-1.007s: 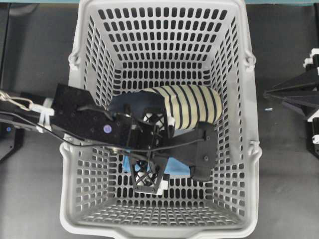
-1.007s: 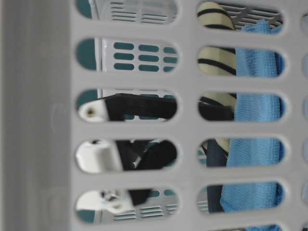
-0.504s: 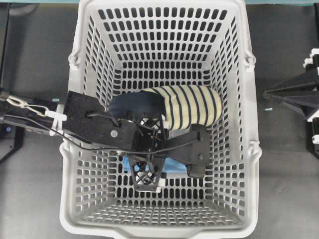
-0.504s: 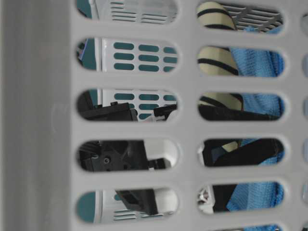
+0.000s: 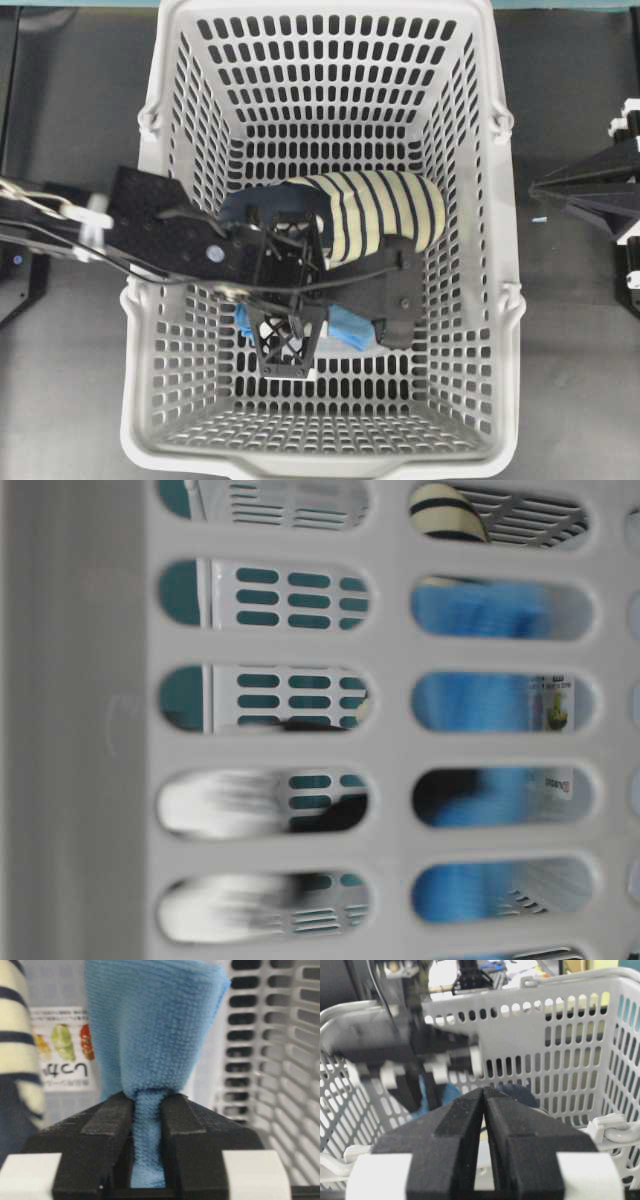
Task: Pick up the blue cloth from the shopping basket with the left arm.
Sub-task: 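Lift the gripped blue cloth upward with the left gripper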
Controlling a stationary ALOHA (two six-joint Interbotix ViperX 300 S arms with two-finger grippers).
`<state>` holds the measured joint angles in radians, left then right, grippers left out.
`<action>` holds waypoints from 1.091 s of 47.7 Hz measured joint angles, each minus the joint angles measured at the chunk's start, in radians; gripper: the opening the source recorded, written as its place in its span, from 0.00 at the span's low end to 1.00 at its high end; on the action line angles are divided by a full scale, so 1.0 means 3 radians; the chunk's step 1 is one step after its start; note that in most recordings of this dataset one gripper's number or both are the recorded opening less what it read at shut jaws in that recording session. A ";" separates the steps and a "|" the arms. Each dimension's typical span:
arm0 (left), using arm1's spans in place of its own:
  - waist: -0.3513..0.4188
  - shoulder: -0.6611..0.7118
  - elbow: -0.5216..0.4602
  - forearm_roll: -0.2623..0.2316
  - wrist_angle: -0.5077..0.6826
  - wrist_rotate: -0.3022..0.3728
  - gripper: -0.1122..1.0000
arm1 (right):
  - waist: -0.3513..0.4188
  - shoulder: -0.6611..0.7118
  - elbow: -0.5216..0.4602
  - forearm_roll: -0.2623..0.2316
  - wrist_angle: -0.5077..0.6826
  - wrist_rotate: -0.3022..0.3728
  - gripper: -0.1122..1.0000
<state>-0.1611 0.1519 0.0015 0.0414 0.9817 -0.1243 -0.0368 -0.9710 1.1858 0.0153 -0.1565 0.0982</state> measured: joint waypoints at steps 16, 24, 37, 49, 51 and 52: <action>0.0015 -0.0394 -0.1012 0.0000 0.1064 0.0015 0.20 | -0.0005 0.0000 0.0000 0.0000 -0.0005 0.0000 0.11; 0.0026 -0.0440 -0.1161 0.0005 0.1237 0.0015 0.20 | 0.0000 0.0000 0.0005 0.0000 -0.0010 0.0000 0.11; 0.0056 -0.0440 -0.1181 0.0005 0.1181 0.0015 0.20 | 0.0000 0.0000 0.0005 0.0005 -0.0020 0.0000 0.11; 0.0072 -0.0435 -0.1181 0.0005 0.1161 0.0015 0.20 | 0.0000 0.0000 0.0005 0.0005 -0.0066 0.0000 0.11; 0.0072 -0.0435 -0.1181 0.0005 0.1156 0.0015 0.20 | 0.0000 0.0000 0.0005 0.0005 -0.0066 0.0005 0.11; 0.0072 -0.0435 -0.1181 0.0000 0.1150 0.0015 0.20 | 0.0000 0.0000 0.0010 0.0005 -0.0066 0.0000 0.11</action>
<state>-0.1396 0.0215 -0.3528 0.0414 1.3269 -0.1197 -0.0368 -0.9710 1.1888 0.0169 -0.1764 0.0982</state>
